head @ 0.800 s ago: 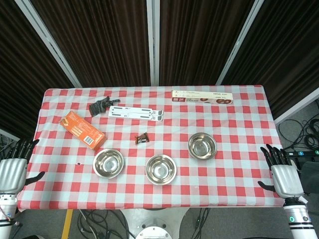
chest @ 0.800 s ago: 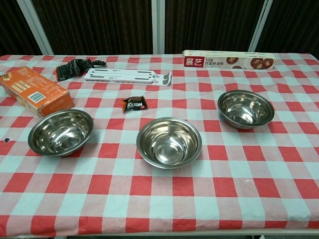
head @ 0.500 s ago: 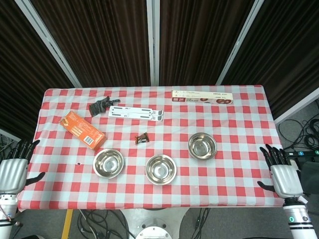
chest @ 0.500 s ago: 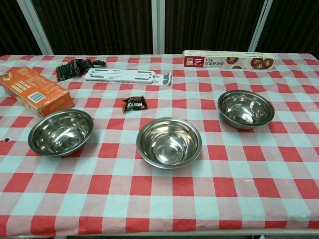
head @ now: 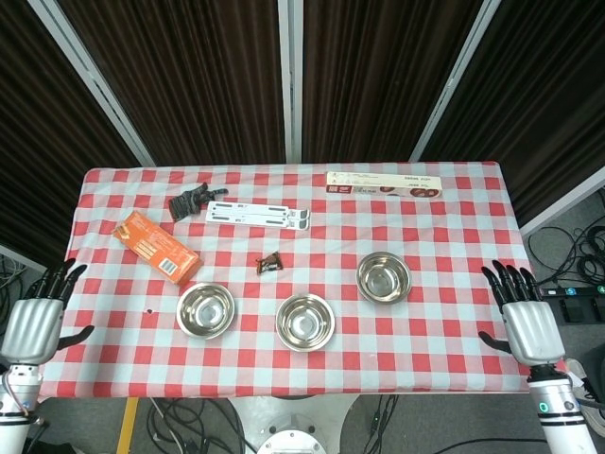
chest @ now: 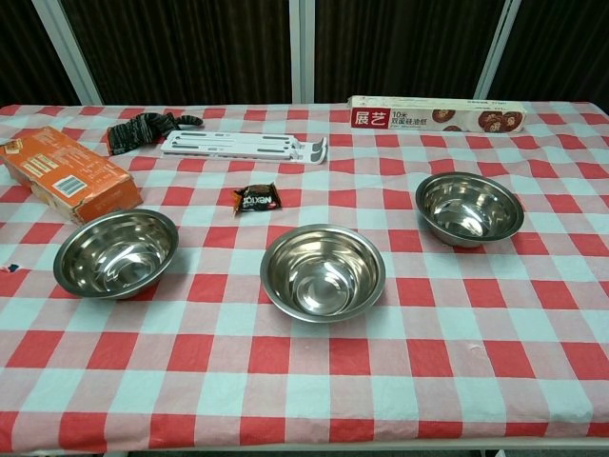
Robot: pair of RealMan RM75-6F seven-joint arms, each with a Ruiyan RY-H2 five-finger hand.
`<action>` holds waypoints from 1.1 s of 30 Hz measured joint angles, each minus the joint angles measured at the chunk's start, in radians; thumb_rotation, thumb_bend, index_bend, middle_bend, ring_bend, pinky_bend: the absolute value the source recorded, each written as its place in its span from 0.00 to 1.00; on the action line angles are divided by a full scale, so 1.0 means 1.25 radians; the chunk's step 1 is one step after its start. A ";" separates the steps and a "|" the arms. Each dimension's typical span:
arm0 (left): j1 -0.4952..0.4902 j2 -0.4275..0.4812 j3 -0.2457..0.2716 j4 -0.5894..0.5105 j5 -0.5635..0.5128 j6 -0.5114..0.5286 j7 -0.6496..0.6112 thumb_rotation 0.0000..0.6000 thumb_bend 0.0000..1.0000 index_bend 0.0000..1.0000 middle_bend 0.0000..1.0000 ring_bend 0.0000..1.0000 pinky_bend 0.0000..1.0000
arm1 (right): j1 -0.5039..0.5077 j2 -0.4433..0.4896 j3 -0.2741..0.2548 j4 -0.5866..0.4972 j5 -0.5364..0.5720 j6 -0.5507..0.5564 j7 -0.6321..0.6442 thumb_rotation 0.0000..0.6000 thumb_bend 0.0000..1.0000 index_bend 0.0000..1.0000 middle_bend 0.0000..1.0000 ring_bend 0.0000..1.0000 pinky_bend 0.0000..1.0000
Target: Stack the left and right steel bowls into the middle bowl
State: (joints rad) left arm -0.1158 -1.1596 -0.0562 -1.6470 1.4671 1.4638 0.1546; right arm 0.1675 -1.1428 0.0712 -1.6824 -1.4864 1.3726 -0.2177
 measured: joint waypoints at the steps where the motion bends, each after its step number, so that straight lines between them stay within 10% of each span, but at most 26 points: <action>1: 0.000 0.001 0.001 -0.001 -0.001 -0.002 0.001 1.00 0.11 0.16 0.17 0.11 0.27 | 0.010 -0.004 0.006 0.002 0.000 -0.007 -0.002 1.00 0.00 0.01 0.08 0.00 0.00; 7: 0.001 0.004 0.006 -0.009 0.005 -0.001 0.006 1.00 0.11 0.16 0.17 0.11 0.27 | 0.063 -0.079 0.036 0.071 -0.021 -0.020 -0.018 1.00 0.09 0.31 0.35 0.47 0.40; 12: 0.002 0.004 0.014 -0.008 0.013 -0.003 0.007 1.00 0.11 0.16 0.17 0.11 0.27 | 0.115 -0.142 0.040 0.120 -0.015 -0.093 -0.054 1.00 0.10 0.40 0.39 0.64 0.63; 33: 0.004 -0.005 0.029 0.054 0.011 -0.026 -0.060 1.00 0.11 0.16 0.17 0.11 0.27 | 0.262 -0.298 0.048 0.214 0.131 -0.301 -0.228 1.00 0.10 0.42 0.42 0.67 0.67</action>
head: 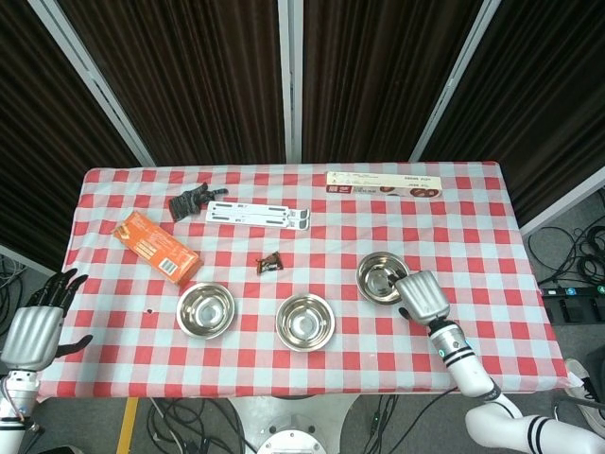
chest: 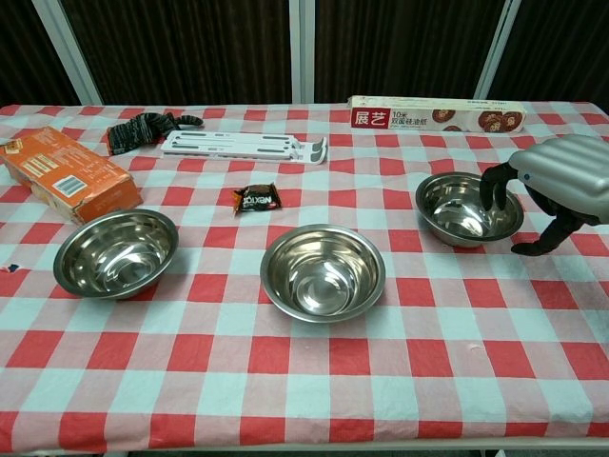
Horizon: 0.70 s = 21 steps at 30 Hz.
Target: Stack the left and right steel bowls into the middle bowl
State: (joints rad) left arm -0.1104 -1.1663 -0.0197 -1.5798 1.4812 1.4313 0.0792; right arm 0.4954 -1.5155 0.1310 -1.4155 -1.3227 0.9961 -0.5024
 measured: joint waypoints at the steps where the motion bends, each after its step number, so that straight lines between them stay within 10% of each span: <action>1: 0.000 -0.001 0.001 0.002 0.001 0.000 -0.001 1.00 0.11 0.16 0.17 0.11 0.27 | 0.007 -0.009 0.001 0.011 0.007 -0.009 -0.001 1.00 0.10 0.42 0.42 0.67 0.67; 21: -0.002 -0.008 0.002 0.022 0.000 -0.008 -0.016 1.00 0.11 0.16 0.17 0.11 0.27 | 0.063 -0.096 -0.010 0.122 0.015 -0.025 0.015 1.00 0.17 0.50 0.52 0.65 0.67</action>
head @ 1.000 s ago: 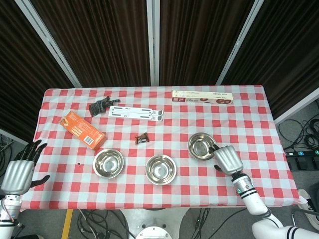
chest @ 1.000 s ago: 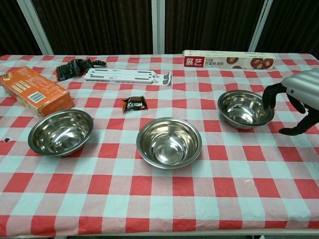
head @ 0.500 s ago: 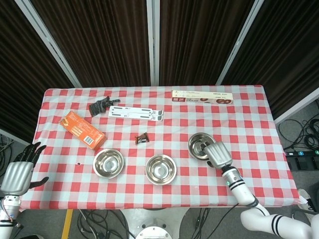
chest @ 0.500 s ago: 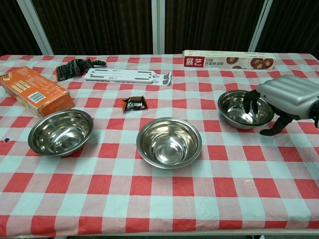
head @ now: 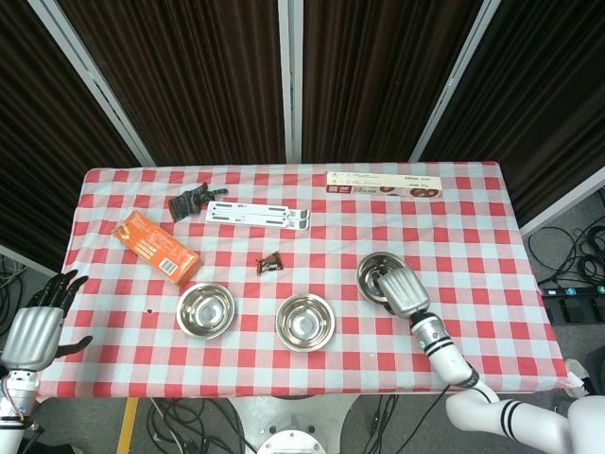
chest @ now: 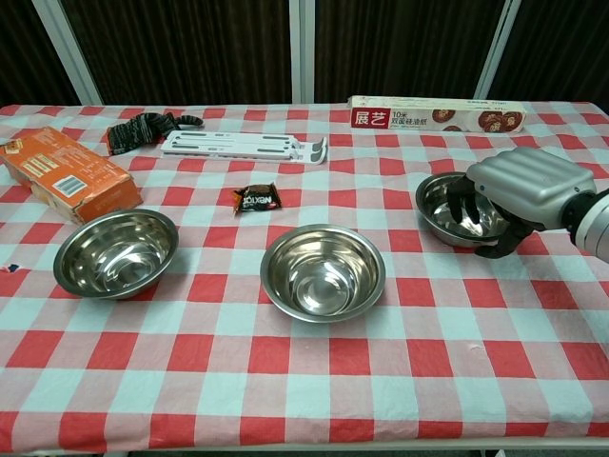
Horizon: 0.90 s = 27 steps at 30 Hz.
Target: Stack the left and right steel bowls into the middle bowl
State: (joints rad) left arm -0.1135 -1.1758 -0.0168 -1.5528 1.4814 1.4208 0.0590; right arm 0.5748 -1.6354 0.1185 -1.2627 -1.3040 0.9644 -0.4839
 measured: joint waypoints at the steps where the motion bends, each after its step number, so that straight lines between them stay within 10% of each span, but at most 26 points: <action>1: 0.000 0.000 0.000 0.001 -0.001 0.000 -0.001 1.00 0.11 0.16 0.17 0.11 0.27 | 0.003 -0.004 0.000 0.006 0.003 -0.002 -0.003 1.00 0.18 0.51 0.53 0.65 0.67; 27: -0.001 -0.005 0.001 0.011 -0.007 -0.010 -0.009 1.00 0.11 0.16 0.17 0.11 0.27 | 0.023 -0.026 -0.006 0.024 0.030 0.008 -0.025 1.00 0.33 0.69 0.65 0.65 0.67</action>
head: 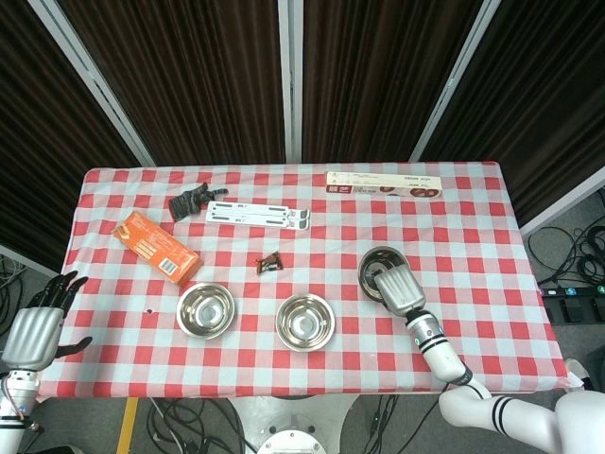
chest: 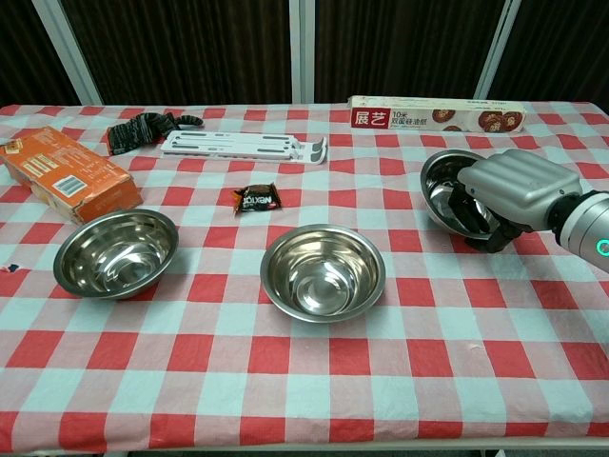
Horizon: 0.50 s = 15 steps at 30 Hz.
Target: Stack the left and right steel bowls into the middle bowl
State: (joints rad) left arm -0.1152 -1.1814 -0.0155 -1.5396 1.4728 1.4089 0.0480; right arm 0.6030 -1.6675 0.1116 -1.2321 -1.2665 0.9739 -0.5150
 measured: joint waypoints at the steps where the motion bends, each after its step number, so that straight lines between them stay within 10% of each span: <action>1: 0.000 0.000 0.000 0.000 0.000 0.000 0.000 1.00 0.11 0.16 0.17 0.11 0.27 | 0.001 0.003 0.001 -0.005 -0.004 0.006 0.001 1.00 0.33 0.69 0.65 0.65 0.67; 15: 0.002 0.002 -0.011 0.000 -0.017 0.004 -0.006 1.00 0.11 0.16 0.17 0.11 0.27 | 0.027 0.049 0.004 -0.220 -0.071 0.046 -0.049 1.00 0.33 0.69 0.65 0.65 0.67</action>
State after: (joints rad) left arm -0.1126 -1.1791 -0.0288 -1.5393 1.4510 1.4134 0.0401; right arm 0.6368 -1.6056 0.1161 -1.5074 -1.3555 1.0308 -0.5758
